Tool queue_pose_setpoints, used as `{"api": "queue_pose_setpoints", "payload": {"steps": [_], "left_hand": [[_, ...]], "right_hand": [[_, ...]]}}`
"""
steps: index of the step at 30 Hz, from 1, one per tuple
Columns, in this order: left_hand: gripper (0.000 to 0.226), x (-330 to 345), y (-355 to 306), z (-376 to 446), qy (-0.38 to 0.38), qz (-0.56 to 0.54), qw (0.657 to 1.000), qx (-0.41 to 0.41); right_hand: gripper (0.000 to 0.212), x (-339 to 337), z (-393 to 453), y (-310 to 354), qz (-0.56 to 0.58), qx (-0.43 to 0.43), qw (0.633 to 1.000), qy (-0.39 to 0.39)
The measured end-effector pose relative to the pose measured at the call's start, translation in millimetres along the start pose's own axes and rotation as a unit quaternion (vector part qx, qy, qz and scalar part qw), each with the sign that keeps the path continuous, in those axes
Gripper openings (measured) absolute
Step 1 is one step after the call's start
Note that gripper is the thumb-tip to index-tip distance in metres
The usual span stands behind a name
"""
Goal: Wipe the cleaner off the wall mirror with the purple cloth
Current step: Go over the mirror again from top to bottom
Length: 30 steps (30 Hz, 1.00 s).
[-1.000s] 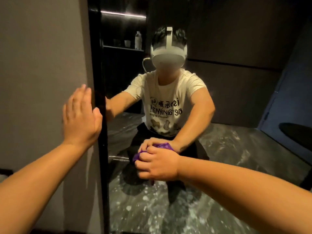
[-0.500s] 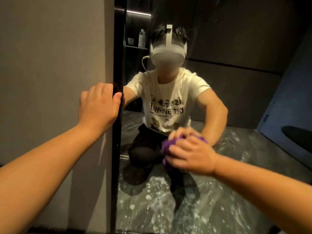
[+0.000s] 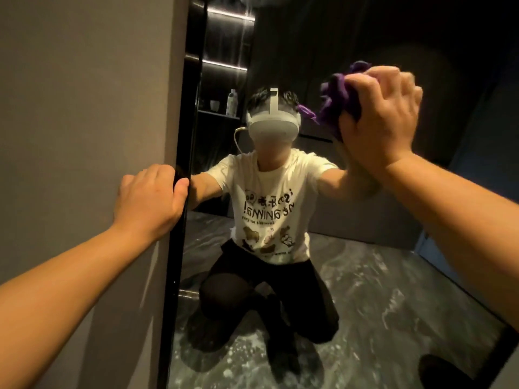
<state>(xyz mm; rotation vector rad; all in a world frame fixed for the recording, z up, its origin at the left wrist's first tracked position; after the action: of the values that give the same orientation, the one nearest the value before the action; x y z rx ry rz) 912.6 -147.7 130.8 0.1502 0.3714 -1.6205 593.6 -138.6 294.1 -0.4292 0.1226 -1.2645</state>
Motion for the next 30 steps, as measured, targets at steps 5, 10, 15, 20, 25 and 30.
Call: {"api": "queue_pose_setpoints", "payload": {"steps": [5, 10, 15, 20, 25, 30], "left_hand": [[0.049, -5, -3, 16, -0.018, -0.020, 0.999, -0.037], [0.058, -21, -7, 30, -0.058, -0.024, 0.997, -0.053], [0.073, -19, -11, 66, -0.007, -0.021, 0.998, -0.058], [0.079, -13, -13, 68, -0.011, -0.045, 0.998, -0.051], [0.076, -10, -7, 69, 0.012, -0.049, 0.998, -0.037], [0.063, -13, -5, 70, -0.018, -0.068, 0.997, -0.038]], "right_hand": [[0.027, 19, -82, 150, 0.173, -0.311, 0.929, 0.101], [0.031, 25, -72, 135, 0.180, -0.451, 0.858, 0.167], [0.039, 36, 151, 30, 0.004, -0.130, 0.991, -0.030], [0.031, 48, 95, 105, 0.074, -0.171, 0.983, -0.001], [0.023, 34, -24, 165, 0.197, -0.444, 0.851, 0.198], [0.034, 66, 202, 99, 0.005, -0.290, 0.956, -0.038]]}}
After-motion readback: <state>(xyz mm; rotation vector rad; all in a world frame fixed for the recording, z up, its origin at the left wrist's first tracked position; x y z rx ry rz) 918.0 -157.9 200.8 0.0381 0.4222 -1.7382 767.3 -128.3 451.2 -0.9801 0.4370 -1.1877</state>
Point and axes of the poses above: each hand's wrist, its own z-axis towards the middle knuckle, its own x-axis out of the palm, y = z × x, the point moved 6 cm from there along z, towards the middle knuckle, and after that the axes turned 11 degrees about -y, right-handed, at the moved point
